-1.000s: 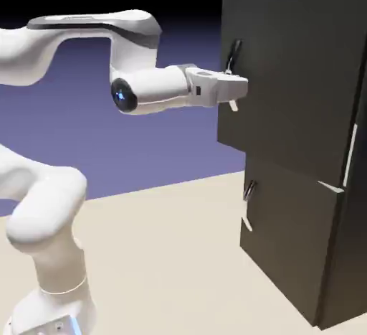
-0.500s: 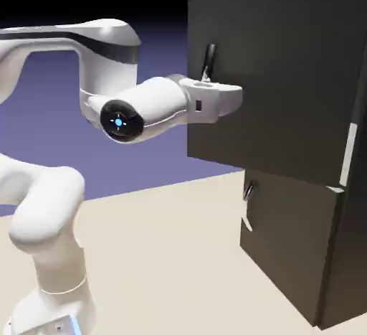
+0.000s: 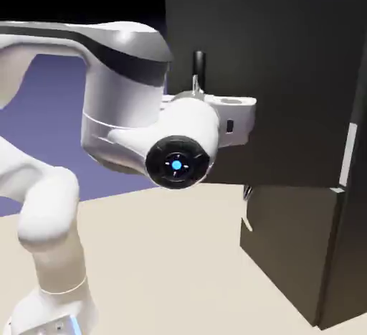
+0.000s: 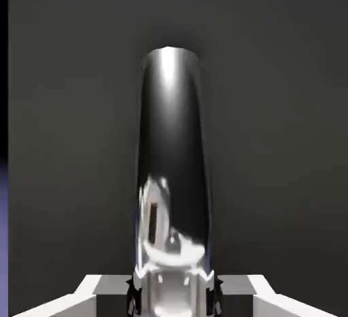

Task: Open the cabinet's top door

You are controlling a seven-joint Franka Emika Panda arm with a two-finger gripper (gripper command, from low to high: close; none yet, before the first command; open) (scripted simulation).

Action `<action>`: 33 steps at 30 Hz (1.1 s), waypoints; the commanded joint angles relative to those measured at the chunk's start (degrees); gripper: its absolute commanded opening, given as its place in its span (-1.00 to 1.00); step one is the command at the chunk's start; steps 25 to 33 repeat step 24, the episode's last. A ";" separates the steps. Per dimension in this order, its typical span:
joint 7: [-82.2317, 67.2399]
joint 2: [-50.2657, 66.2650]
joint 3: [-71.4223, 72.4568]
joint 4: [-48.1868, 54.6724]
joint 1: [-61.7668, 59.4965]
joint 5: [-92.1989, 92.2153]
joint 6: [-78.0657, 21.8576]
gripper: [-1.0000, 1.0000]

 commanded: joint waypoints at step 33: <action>-0.51 7.06 -44.15 32.03 47.39 -9.15 -25.47 -1.00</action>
